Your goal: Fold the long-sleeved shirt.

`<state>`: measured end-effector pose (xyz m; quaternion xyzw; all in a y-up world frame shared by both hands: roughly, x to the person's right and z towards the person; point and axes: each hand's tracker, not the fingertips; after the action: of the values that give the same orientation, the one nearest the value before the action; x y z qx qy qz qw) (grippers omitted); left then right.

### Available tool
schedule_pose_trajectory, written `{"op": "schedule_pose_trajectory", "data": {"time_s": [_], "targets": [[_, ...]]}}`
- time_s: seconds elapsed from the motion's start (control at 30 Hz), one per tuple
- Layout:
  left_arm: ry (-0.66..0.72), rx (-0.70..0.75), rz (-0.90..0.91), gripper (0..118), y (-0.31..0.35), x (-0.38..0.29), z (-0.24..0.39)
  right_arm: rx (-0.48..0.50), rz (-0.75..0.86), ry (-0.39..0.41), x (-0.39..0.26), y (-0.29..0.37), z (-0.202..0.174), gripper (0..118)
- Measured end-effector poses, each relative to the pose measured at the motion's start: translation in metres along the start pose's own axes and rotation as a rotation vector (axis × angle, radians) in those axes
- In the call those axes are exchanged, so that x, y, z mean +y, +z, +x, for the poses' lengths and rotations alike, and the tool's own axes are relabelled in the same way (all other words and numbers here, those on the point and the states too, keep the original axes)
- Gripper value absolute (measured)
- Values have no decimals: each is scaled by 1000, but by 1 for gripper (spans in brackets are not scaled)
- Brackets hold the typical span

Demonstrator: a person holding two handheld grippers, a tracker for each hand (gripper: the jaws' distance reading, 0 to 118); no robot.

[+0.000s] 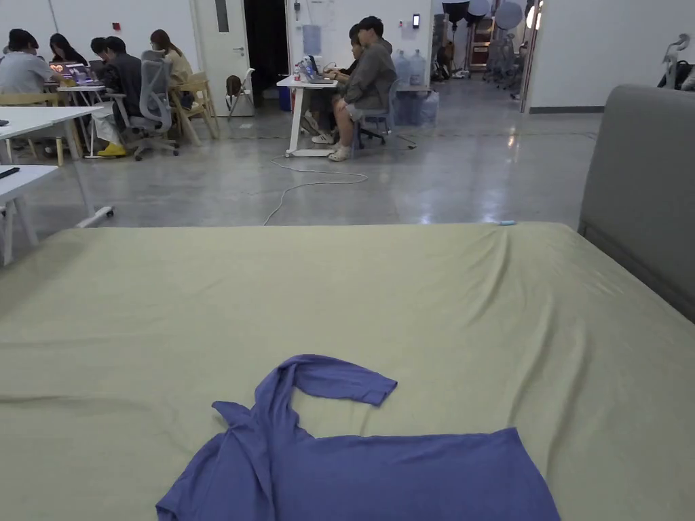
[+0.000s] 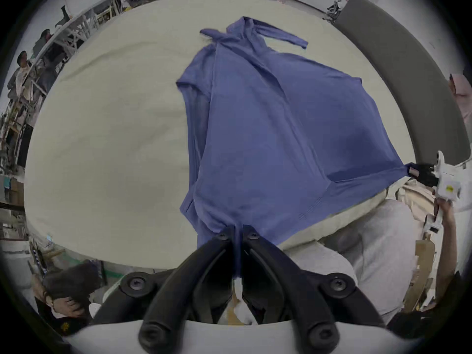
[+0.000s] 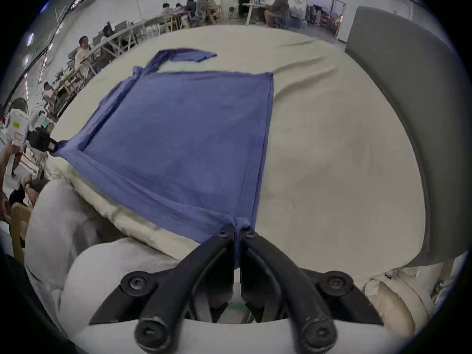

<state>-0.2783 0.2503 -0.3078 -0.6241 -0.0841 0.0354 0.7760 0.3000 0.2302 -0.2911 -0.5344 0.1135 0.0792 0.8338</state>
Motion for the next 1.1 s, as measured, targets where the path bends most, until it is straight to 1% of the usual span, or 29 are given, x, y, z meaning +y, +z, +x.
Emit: {"op": "schedule_pose_trajectory", "data": {"time_s": [0.23,0.33,0.4,0.43,0.47,0.5,0.53,0.57,0.6,0.63,0.67,0.73,0.77,0.8,0.83,0.87,0.9,0.93,0.97,1.0,1.03,1.1], "targets": [[26,20,-81,0,-59,-7,-9,18,-114,-34,-9,-54,1,0],[25,21,-70,0,-64,-9,-8,12,-116,-43,-7,-56,1,0],[51,11,-75,0,-64,-6,-11,26,-134,-58,-3,-55,4,5],[71,5,-79,3,-63,-5,-12,43,-144,-76,0,-55,8,12],[92,-6,-77,12,-58,-3,-14,40,-147,-91,3,-53,13,22],[121,-25,-69,29,-50,-1,-15,70,-152,-142,6,-47,14,47],[138,-55,-65,60,-34,-1,-14,96,-153,-151,9,-36,18,80],[137,-59,-15,100,-17,-3,-11,67,-133,-121,11,-23,16,108],[145,-41,42,115,-2,-6,-8,4,-84,-70,16,-11,13,111],[165,-36,144,118,14,-8,-7,-27,-7,-24,21,8,10,111],[172,-43,225,118,27,-11,-5,-24,36,-9,25,27,8,111],[176,-72,277,117,40,-12,4,-5,58,-36,36,46,5,111],[193,-87,263,107,39,-12,7,-11,76,-48,42,51,1,110],[197,-89,240,72,36,-11,11,-20,95,-61,46,53,-1,107],[198,-50,185,54,29,-8,17,-24,105,-86,51,51,-6,104],[174,-13,171,33,19,-5,24,-12,110,-123,55,48,-11,99],[157,17,161,14,10,-1,30,9,117,-154,58,44,-15,92],[161,8,181,0,1,2,35,28,115,-168,62,37,-20,56],[159,0,179,0,-4,13,38,31,120,-173,65,30,-26,0],[161,-30,168,0,-8,26,40,12,158,-191,66,27,-34,0],[171,-44,188,0,-10,44,45,27,167,-180,71,22,-41,0],[129,-19,264,0,-3,95,56,76,194,-184,83,15,-53,0]]}}
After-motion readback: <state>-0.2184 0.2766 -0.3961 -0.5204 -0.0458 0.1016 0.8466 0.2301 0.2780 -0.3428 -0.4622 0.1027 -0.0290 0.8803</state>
